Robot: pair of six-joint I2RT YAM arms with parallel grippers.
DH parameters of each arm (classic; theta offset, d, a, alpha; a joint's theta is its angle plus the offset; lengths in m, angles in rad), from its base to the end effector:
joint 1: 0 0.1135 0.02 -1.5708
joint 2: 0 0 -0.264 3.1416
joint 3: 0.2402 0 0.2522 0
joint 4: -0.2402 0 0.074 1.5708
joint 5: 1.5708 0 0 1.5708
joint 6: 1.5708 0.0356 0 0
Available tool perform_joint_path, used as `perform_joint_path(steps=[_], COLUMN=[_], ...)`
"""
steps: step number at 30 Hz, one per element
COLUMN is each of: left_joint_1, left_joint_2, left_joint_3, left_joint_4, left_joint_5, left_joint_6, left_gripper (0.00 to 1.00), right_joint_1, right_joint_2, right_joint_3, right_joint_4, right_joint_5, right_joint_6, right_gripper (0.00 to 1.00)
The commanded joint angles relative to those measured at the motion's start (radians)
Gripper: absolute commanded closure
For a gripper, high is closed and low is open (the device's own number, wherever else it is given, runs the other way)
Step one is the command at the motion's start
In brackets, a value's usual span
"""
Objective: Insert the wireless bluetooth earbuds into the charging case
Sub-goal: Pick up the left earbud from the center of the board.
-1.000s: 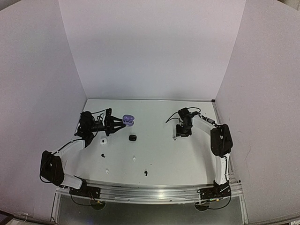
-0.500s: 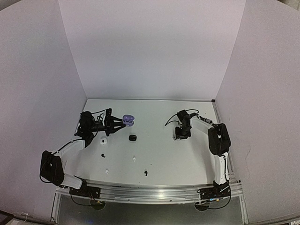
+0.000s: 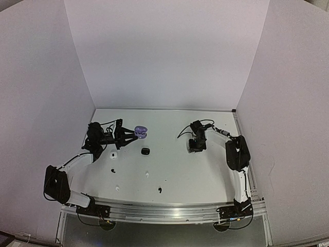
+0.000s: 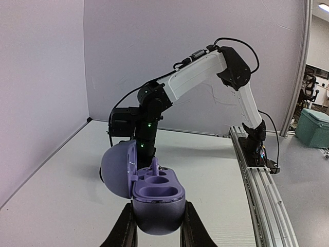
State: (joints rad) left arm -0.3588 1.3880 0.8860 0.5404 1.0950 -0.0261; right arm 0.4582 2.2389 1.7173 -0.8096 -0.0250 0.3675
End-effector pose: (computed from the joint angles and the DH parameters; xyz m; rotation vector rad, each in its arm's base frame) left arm 0.2753 -0.1370 0.3113 1.1148 1.2430 -1.1244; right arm 0.4048 0.2007 0.1442 -0.1371 2.9238 0.1749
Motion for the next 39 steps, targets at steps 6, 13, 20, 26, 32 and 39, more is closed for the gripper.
perform_joint_path(steps=[6, 13, 20, 26, 32, 39], left_joint_1=[0.005, 0.006, 0.005, 0.005, 0.006, 0.005], left_joint_2=[-0.018, -0.021, -0.019, -0.018, -0.017, -0.018], left_joint_3=[0.005, 0.004, 0.002, 0.002, -0.002, -0.003], left_joint_4=[0.018, 0.014, 0.012, 0.017, 0.017, 0.021], left_joint_5=[-0.006, -0.009, -0.01, -0.014, -0.014, -0.018], left_joint_6=[0.016, 0.023, 0.025, 0.025, 0.051, 0.057], left_gripper=[1.0, 1.0, 1.0, 1.0, 1.0, 1.0], right_joint_1=[0.046, 0.072, 0.086, 0.095, 0.134, 0.152], right_joint_2=[0.053, 0.079, 0.084, 0.119, 0.2, 0.266], right_joint_3=[0.074, 0.106, 0.153, 0.152, 0.17, 0.109], right_joint_4=[-0.01, -0.01, -0.011, -0.02, -0.089, -0.123], right_joint_5=[0.012, 0.003, -0.01, 0.005, 0.133, 0.18], right_joint_6=[0.006, 0.025, 0.075, 0.123, 0.109, 0.094], right_gripper=[0.78, 0.78, 0.77, 0.79, 0.81, 0.93])
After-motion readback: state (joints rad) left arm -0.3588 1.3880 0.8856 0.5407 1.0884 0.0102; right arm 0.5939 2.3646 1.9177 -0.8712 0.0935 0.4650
